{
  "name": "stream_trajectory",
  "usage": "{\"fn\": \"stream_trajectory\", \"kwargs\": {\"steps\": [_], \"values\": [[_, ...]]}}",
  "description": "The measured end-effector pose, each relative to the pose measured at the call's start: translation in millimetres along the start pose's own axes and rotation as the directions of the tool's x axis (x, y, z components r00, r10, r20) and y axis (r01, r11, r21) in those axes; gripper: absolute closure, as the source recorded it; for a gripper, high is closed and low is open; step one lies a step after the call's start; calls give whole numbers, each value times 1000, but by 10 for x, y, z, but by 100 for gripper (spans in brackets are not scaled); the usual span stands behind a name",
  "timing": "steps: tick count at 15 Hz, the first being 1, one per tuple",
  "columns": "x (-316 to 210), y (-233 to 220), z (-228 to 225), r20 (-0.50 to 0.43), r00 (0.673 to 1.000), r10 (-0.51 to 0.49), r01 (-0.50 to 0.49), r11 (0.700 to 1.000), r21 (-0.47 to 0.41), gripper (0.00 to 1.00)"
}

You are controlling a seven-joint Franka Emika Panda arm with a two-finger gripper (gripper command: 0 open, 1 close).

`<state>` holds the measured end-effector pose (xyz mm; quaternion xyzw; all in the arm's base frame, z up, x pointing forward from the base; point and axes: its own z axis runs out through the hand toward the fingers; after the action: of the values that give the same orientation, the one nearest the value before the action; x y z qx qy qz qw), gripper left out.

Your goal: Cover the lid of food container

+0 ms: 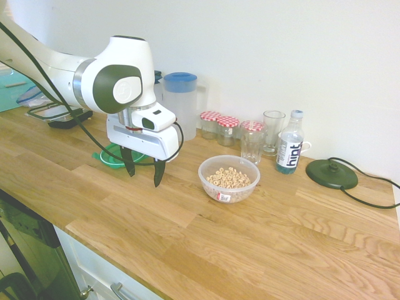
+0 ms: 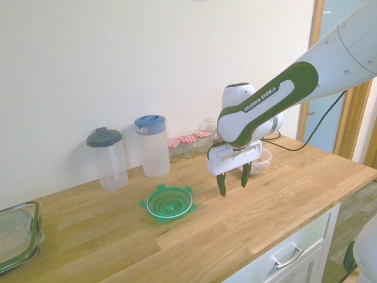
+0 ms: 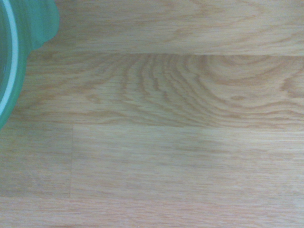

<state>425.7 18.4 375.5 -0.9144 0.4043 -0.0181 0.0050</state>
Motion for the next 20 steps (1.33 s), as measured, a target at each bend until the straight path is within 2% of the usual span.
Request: {"fn": "stream_trajectory", "kwargs": {"steps": [3,5,8,12,16,20], "values": [[7,-10,-11,23,1000,19,-20,999,27,0],[71,1,-53,105,994,22,-36,991,131,0],[256,121,-37,246,969,5,-75,958,276,0],[429,118,76,379,925,-23,-133,916,379,0],[460,-23,257,429,903,-34,-171,886,431,0],[263,-284,393,436,899,-38,-187,867,462,0]]}}
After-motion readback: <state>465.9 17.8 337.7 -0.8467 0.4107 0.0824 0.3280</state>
